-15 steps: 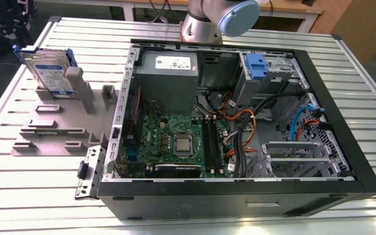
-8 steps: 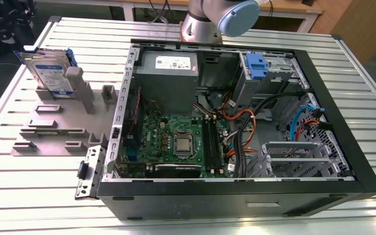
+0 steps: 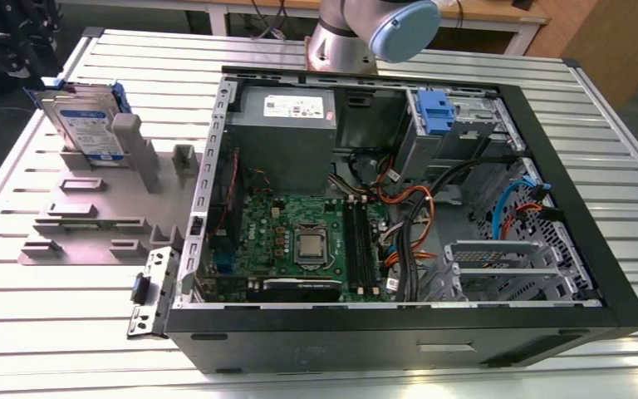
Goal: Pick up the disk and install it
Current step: 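Pick up the disk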
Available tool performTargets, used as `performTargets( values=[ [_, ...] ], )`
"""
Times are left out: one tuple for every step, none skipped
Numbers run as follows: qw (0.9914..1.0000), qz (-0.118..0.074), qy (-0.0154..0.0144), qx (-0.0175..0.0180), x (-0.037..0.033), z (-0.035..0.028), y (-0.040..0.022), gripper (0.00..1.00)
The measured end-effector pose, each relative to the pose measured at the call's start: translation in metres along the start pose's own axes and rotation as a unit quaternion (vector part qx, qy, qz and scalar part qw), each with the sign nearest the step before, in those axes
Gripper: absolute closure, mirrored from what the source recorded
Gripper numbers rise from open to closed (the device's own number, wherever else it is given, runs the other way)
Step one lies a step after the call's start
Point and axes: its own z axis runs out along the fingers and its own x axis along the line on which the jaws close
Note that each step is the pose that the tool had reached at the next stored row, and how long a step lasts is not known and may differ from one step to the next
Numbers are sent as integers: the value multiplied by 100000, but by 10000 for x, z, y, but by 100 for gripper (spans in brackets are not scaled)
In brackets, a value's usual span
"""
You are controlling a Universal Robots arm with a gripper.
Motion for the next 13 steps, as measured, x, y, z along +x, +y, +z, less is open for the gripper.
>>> performTargets(
  values=[
    [100000,-185,0,15,-3,4,2,53],
    [99999,-319,2,28,-4,8,8,53],
    [99999,-371,-3,55,-4,13,20,53],
    [99999,-398,-6,95,-6,17,34,53],
    [99999,-404,-11,155,-7,20,51,53],
    [99999,-410,-35,297,-8,24,66,53],
    [99998,-436,-63,478,-11,26,72,53],
    [99996,-497,-94,694,-13,28,74,53],
    [99994,-606,-124,913,-14,29,75,53],
    [99991,-784,-148,1107,-16,31,75,53],
    [99987,-1048,-170,1230,-16,35,74,53],
    [99982,-1378,-175,1262,-16,37,74,53],
    [99974,-1880,-170,1265,-16,40,75,53]
  ],
)
